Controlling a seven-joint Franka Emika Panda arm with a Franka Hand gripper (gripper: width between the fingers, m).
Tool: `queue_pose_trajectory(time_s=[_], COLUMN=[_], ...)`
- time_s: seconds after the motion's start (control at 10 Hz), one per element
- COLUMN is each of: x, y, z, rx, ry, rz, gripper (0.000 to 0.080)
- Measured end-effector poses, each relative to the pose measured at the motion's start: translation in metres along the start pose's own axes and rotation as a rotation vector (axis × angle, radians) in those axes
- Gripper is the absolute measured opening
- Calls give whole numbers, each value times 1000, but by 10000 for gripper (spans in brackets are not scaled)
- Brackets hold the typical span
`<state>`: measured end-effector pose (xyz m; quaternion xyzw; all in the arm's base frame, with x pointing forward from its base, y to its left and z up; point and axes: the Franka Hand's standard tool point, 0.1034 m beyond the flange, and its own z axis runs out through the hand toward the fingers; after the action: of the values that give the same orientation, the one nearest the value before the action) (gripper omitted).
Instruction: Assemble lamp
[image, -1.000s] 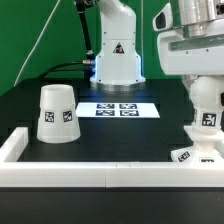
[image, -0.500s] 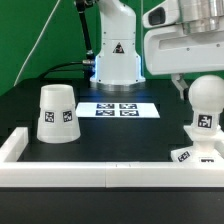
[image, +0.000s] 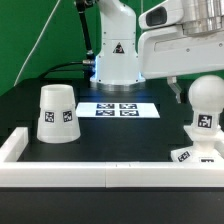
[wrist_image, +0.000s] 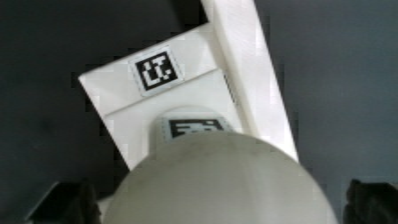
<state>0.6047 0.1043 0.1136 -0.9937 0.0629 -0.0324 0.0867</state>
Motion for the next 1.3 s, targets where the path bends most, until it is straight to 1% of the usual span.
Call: queue_pose_trajectory(time_s=[0.3, 0.5, 0.9, 1.0, 1.1, 1.2, 1.3], x=[1, 2, 4, 4, 5, 5, 5], y=[1, -5, 0, 0, 1, 1, 0], z=[-1, 0, 0, -1, -1, 0, 0], rx=[-45, -82, -82, -86, -101, -103, -110], ry=[-7, -16, -27, -30, -40, -48, -62], rz=[-375, -610, -865, -939, -1103, -1193, -1252], gripper=[699, 699, 699, 699, 699, 699, 699])
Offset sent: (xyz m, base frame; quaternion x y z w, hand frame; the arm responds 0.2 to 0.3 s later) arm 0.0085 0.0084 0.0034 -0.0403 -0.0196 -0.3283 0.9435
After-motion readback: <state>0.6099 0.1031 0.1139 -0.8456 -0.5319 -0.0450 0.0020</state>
